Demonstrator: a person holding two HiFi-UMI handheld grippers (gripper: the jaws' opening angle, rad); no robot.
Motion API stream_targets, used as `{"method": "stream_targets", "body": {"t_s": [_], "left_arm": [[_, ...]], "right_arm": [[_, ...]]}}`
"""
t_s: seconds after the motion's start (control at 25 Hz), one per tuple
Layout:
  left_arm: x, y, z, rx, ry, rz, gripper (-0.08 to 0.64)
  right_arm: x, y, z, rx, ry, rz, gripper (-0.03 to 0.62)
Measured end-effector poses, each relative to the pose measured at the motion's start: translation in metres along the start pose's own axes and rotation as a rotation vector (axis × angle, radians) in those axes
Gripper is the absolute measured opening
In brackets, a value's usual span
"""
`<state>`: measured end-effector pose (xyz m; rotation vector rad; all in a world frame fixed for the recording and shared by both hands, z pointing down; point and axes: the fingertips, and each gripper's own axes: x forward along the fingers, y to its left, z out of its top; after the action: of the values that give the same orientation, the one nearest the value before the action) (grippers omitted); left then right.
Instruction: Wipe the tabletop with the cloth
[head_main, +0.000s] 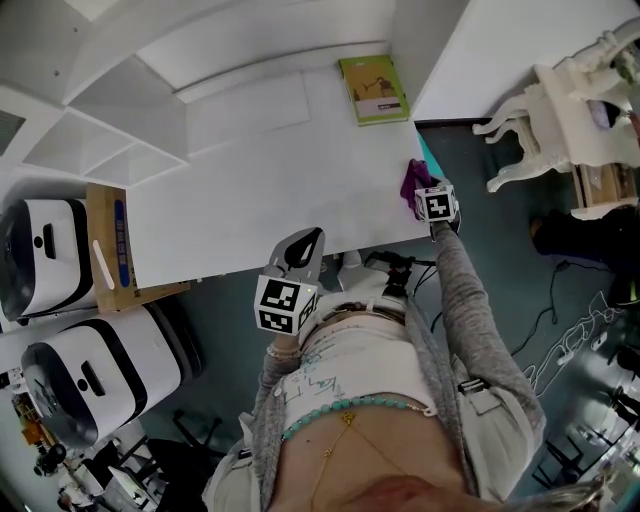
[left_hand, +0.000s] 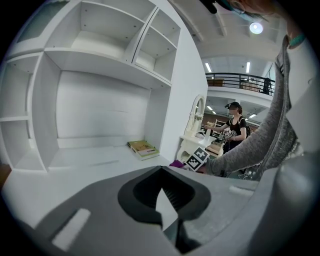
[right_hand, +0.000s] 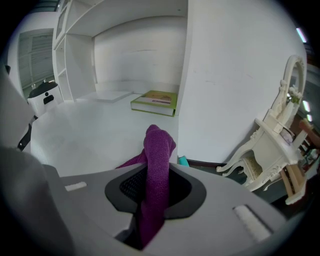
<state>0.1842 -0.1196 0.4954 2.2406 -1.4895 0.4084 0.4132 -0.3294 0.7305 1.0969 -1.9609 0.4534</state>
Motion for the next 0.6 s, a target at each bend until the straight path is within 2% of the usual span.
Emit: {"method": "stream_targets", "body": {"t_s": [0.2, 0.44, 0.6], "left_arm": [[-0.019, 0.023, -0.002, 0.000, 0.000, 0.013, 0.000], [-0.046, 0.056, -0.010, -0.020, 0.002, 0.032, 0.000], [-0.057, 0.071, -0.015, -0.029, 0.000, 0.026, 0.000]], "right_arm": [[0.000, 0.017, 0.004, 0.024, 0.003, -0.006, 0.091], [0.000, 0.051, 0.007, -0.016, 0.019, -0.018, 0.086], [0.001, 0.068, 0.010, -0.010, 0.010, -0.026, 0.083]]}}
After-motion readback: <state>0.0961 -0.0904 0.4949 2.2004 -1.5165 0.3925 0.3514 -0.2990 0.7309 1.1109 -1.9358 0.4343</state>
